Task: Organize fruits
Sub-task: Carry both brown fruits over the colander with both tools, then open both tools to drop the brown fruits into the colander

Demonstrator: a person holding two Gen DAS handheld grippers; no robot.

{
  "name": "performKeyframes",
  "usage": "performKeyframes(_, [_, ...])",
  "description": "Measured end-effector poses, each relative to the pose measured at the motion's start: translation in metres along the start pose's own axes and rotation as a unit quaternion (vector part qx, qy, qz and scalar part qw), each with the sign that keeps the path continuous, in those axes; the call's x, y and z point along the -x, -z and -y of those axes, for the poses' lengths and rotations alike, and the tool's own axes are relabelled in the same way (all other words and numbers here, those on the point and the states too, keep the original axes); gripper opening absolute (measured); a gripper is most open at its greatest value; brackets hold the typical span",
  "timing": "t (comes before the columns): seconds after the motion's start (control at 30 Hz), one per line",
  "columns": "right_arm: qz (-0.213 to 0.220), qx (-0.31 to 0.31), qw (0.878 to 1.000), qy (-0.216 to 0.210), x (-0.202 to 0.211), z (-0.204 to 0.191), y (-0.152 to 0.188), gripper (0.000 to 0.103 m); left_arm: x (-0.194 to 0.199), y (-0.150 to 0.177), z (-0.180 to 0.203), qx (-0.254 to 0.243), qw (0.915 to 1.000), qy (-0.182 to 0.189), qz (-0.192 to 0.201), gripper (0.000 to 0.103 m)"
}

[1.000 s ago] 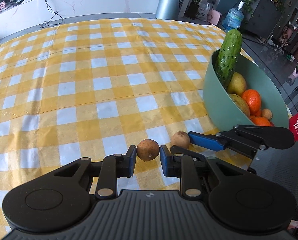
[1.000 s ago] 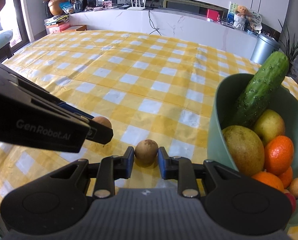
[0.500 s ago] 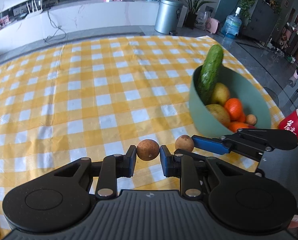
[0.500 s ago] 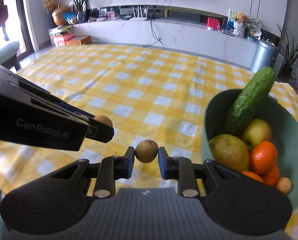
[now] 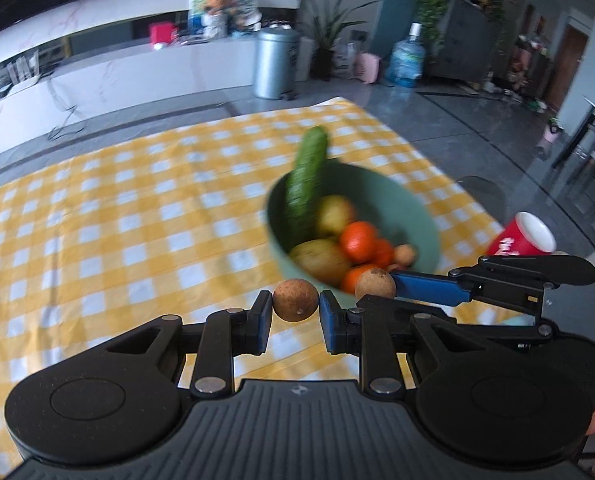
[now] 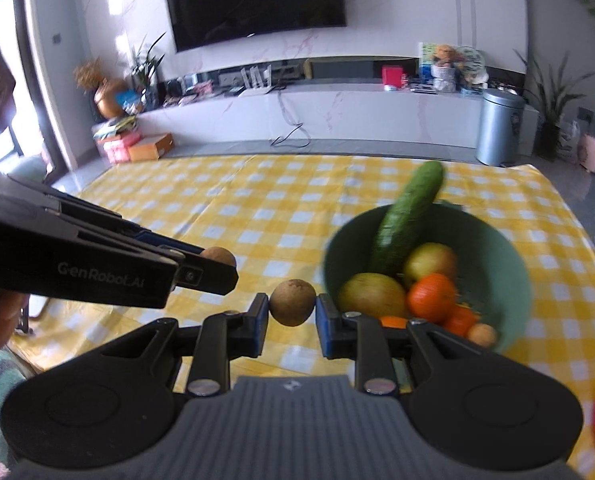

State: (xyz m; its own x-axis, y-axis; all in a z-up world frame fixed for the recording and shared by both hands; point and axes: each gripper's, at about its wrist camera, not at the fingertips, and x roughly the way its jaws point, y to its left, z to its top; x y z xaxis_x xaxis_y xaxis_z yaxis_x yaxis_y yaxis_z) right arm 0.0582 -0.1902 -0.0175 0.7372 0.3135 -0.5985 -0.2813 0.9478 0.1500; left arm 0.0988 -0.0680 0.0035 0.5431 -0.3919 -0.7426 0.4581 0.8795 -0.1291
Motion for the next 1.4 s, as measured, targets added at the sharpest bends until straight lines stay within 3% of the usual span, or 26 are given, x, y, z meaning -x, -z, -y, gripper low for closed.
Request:
performKeyframes(0.27, [0.009,-0.017,0.999,0.046,0.030,0.054,0.002,0.022,-0.031,-0.024,0.041,-0.027,0.9986,0.044,-0.012,0.028])
performKeyframes(0.6, [-0.020,0.017,0.997,0.070,0.012,0.098,-0.007,0.022,-0.080,-0.050,0.064,-0.033,0.9951,0.079,-0.051,0.028])
performKeyframes(0.77, [-0.045,0.056,0.995,0.075,-0.010,0.111,-0.010,0.022,-0.103,-0.062,0.071,-0.039,0.9939,0.079,-0.067,0.028])
performKeyframes(1.03, [-0.070,0.141,0.986,0.050,-0.045,0.122,-0.011,0.022,-0.140,-0.081,0.068,-0.032,0.9929,0.078,-0.084,0.028])
performKeyframes(1.4, [-0.095,0.202,0.974,0.048,-0.079,0.125,-0.015,0.021,-0.178,-0.090,0.058,-0.033,0.9907,0.070,-0.111,0.028])
